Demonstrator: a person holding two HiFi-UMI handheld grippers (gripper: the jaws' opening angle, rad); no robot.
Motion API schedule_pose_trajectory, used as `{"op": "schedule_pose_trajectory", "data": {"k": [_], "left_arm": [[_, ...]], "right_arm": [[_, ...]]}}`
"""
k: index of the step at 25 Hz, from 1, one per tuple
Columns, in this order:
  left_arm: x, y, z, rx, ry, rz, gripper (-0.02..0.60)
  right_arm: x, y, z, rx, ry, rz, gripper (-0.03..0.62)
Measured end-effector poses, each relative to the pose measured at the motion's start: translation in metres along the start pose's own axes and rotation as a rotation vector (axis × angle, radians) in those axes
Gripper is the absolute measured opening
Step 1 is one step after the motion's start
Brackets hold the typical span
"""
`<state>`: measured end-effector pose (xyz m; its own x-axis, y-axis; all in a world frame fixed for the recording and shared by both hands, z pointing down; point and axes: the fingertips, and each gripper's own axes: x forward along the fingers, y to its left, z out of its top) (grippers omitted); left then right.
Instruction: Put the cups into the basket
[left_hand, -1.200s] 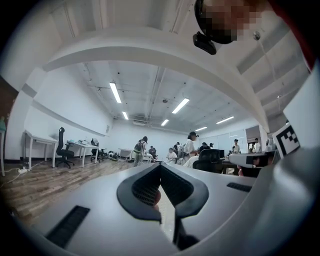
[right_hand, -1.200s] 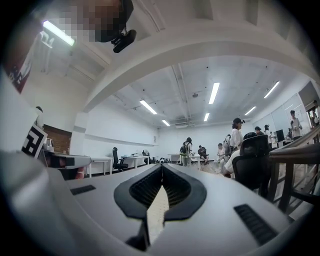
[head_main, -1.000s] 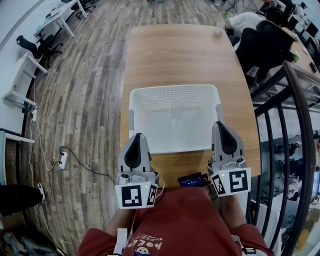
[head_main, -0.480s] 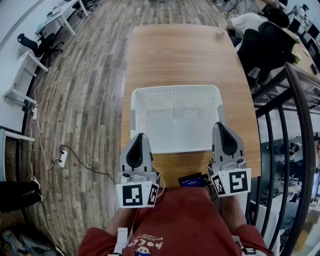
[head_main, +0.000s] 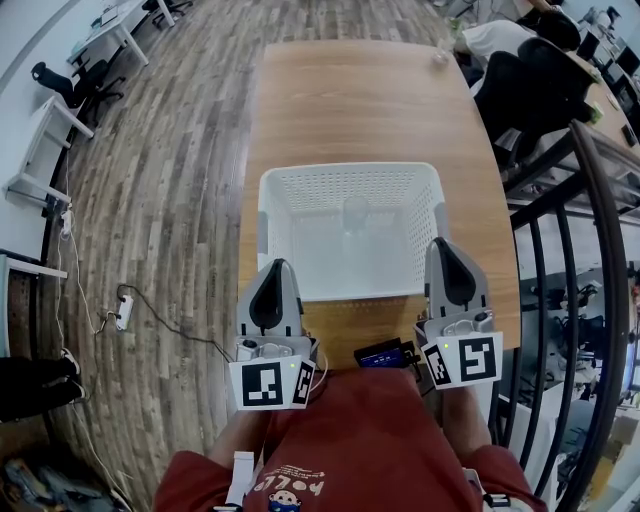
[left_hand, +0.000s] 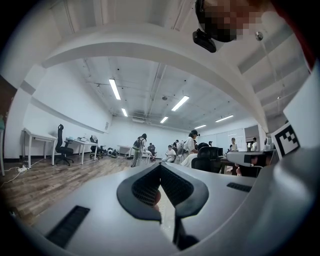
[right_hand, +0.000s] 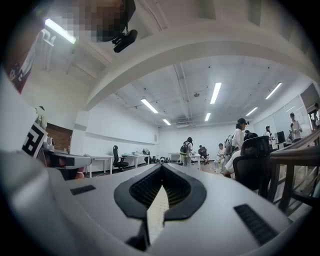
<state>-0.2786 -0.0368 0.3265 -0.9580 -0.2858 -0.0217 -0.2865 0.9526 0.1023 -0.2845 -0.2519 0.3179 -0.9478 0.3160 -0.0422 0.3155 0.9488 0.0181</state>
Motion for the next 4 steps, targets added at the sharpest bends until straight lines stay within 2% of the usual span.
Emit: {"op": "schedule_pose_trajectory", "data": {"k": [4], "left_arm": [[0.0016, -0.0007, -0.0007, -0.003, 0.002, 0.001, 0.008]], "right_arm": [[0.0012, -0.0021, 0.0000, 0.002, -0.001, 0.000, 0.011]]}}
